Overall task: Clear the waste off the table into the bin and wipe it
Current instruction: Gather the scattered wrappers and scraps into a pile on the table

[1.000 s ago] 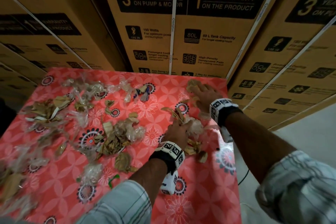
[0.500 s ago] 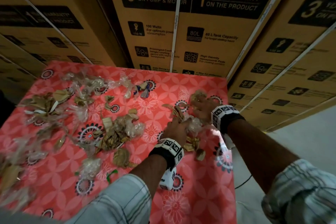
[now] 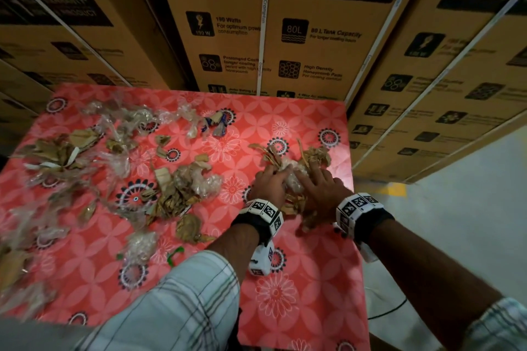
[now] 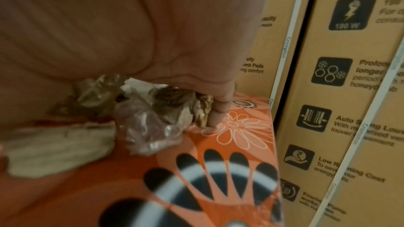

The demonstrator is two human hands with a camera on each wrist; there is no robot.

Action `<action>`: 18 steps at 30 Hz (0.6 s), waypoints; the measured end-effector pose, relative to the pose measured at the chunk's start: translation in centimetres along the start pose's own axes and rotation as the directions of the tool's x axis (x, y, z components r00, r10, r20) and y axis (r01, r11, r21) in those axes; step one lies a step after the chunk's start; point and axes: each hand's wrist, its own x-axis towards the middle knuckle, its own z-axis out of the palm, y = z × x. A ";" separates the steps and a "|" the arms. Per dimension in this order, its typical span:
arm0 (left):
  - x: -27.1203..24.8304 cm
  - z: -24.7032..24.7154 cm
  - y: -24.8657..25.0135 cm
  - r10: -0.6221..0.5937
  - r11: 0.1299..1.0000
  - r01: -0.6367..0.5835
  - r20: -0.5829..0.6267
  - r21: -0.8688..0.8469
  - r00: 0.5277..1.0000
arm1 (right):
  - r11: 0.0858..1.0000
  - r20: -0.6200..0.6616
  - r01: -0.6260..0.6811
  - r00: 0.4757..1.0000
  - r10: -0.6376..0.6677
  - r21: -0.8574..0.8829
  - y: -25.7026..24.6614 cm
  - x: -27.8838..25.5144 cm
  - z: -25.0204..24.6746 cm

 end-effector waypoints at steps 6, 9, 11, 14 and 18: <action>-0.7 0.0 -0.1 -0.022 0.992 0.011 -0.080 -0.127 0.997 | 0.999 -0.128 0.008 0.992 -0.002 0.045 0.1 0.3 0.4; -0.8 0.4 0.0 -0.011 0.979 -0.015 -0.123 -0.203 0.992 | 0.986 -0.185 0.003 0.982 0.029 0.167 -0.8 0.4 0.4; -0.6 0.8 -0.1 -0.007 0.965 -0.028 -0.134 -0.261 0.991 | 0.986 -0.183 -0.005 0.982 0.036 0.166 -1.5 0.3 0.6; -0.2 1.2 -0.4 -0.018 0.959 -0.022 -0.136 -0.283 0.991 | 0.994 -0.175 -0.022 0.984 0.040 0.104 -2.2 -0.1 1.6; -0.1 0.5 0.6 -0.075 0.936 0.036 -0.098 -0.351 0.992 | 0.983 -0.213 -0.081 0.970 0.115 0.165 -3.6 0.2 2.4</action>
